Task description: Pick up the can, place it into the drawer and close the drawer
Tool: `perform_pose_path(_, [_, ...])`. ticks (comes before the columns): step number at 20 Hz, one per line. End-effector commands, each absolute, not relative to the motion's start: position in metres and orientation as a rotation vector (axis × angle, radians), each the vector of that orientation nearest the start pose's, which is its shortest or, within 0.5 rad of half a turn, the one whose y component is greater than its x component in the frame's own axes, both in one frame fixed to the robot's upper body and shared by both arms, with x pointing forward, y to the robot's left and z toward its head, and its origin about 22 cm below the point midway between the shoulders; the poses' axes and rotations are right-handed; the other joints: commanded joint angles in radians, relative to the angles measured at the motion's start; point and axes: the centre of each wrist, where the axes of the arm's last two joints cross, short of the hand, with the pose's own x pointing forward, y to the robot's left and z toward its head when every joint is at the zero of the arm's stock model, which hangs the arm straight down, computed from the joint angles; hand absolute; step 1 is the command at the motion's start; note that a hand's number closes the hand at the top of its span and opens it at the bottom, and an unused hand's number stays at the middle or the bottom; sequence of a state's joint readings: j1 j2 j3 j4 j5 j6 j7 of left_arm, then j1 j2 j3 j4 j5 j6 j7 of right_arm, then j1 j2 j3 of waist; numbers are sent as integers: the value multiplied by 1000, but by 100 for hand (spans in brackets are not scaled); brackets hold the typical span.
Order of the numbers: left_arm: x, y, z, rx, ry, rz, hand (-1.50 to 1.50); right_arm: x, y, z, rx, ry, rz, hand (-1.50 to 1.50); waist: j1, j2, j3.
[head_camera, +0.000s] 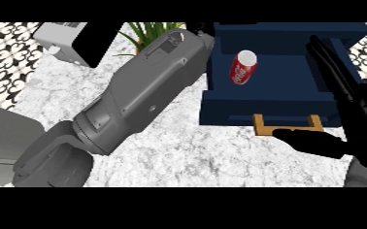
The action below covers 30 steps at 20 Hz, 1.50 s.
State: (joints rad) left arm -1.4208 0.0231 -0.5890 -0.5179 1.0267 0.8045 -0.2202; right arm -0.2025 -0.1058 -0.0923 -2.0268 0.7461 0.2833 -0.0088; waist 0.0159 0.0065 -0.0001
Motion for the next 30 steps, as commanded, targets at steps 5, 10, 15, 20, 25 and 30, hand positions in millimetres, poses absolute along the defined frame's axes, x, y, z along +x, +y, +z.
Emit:
perform_pose_path(5, [419,1,190,12,-1690,152,-150,296,-214,127,-840,-1860,1038,-150,4,-5,0])
perform_pose_path(10, [429,29,200,35,-1718,164,-150,339,-199,113,-964,-1774,1175,-150,20,-2,0])
perform_pose_path(15, [421,49,186,49,-1699,166,-150,368,-193,82,-1026,-1716,1137,-150,32,-5,0])
perform_pose_path(20, [415,45,208,63,-1707,164,-150,389,-202,50,-1075,-1644,1175,-150,31,-3,1])
perform_pose_path(25, [419,93,200,56,-1703,175,-150,404,-197,39,-1160,-1625,1183,-150,33,1,1])
perform_pose_path(30, [410,97,209,48,-1699,177,-150,416,-201,35,-1203,-1646,1106,-150,46,3,1])
